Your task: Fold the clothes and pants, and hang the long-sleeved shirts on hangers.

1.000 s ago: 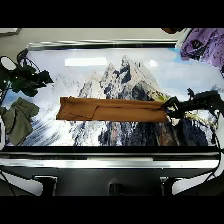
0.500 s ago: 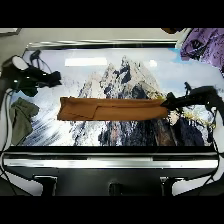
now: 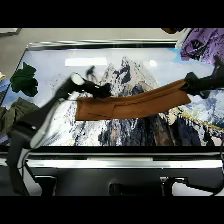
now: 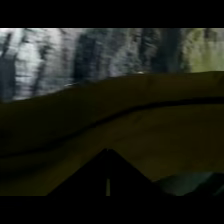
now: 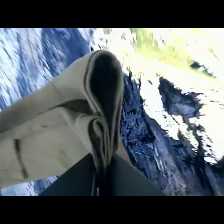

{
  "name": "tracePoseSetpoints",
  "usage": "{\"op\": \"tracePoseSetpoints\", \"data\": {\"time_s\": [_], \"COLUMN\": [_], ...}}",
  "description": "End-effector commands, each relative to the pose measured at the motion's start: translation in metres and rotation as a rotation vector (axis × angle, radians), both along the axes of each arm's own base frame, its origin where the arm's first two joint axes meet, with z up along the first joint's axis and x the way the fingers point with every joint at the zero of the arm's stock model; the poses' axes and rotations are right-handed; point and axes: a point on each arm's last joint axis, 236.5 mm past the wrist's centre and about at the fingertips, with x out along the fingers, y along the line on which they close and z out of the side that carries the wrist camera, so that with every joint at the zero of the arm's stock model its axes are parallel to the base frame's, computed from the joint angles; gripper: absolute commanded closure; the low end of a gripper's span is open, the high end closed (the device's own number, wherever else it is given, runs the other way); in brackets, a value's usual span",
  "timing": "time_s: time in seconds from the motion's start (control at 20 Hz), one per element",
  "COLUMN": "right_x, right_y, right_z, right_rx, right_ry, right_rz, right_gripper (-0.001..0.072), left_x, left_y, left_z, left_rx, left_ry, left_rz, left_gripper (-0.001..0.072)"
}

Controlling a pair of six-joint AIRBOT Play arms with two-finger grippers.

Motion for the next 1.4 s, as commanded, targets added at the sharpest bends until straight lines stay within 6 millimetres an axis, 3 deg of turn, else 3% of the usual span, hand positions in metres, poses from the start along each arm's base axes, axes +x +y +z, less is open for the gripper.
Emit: {"op": "tracePoseSetpoints", "data": {"time_s": [0.0,0.15,0.35,0.55,0.75,0.85,0.95,1.1,1.25,1.35], "right_x": [-0.013,-0.023,-0.026,-0.031,-0.029,-0.028,-0.025,-0.022,-0.011,-0.004], "right_y": [-0.002,0.001,0.002,0.004,0.004,0.008,0.029,0.079,0.149,0.197], "right_z": [0.041,0.053,0.057,0.055,0.055,0.057,0.064,0.064,0.071,0.080], "right_rx": [-0.045,-0.054,-0.057,-0.054,-0.059,-0.024,0.052,0.074,0.093,0.109], "right_ry": [-0.062,-0.074,-0.077,-0.057,-0.065,-0.063,-0.069,-0.056,-0.101,-0.163], "right_rz": [-0.027,-0.018,-0.011,0.002,0.006,-0.020,-0.014,0.040,0.058,0.059], "right_gripper": [0.0683,0.0683,0.0683,0.0683,0.0684,0.0684,0.0684,0.0684,0.0684,0.0684], "left_x": [-0.028,-0.052,-0.089,-0.102,-0.082,-0.065,-0.046,-0.022,-0.007,-0.006], "left_y": [-0.107,-0.165,-0.204,-0.211,-0.189,-0.158,-0.105,0.015,0.147,0.215], "left_z": [-0.002,-0.011,-0.032,-0.045,-0.028,-0.005,0.017,0.047,0.089,0.121], "left_rx": [-0.222,-0.320,-0.363,-0.347,-0.361,-0.311,-0.193,0.079,0.337,0.432], "left_ry": [0.053,0.088,0.183,0.200,0.207,0.139,0.080,0.009,-0.071,-0.127], "left_rz": [0.073,0.155,0.175,0.160,0.140,0.074,0.021,-0.002,0.062,0.098], "left_gripper": [0.0689,0.0689,0.0689,0.0690,0.0692,0.0693,0.0693,0.0691,0.0691,0.0691]}}
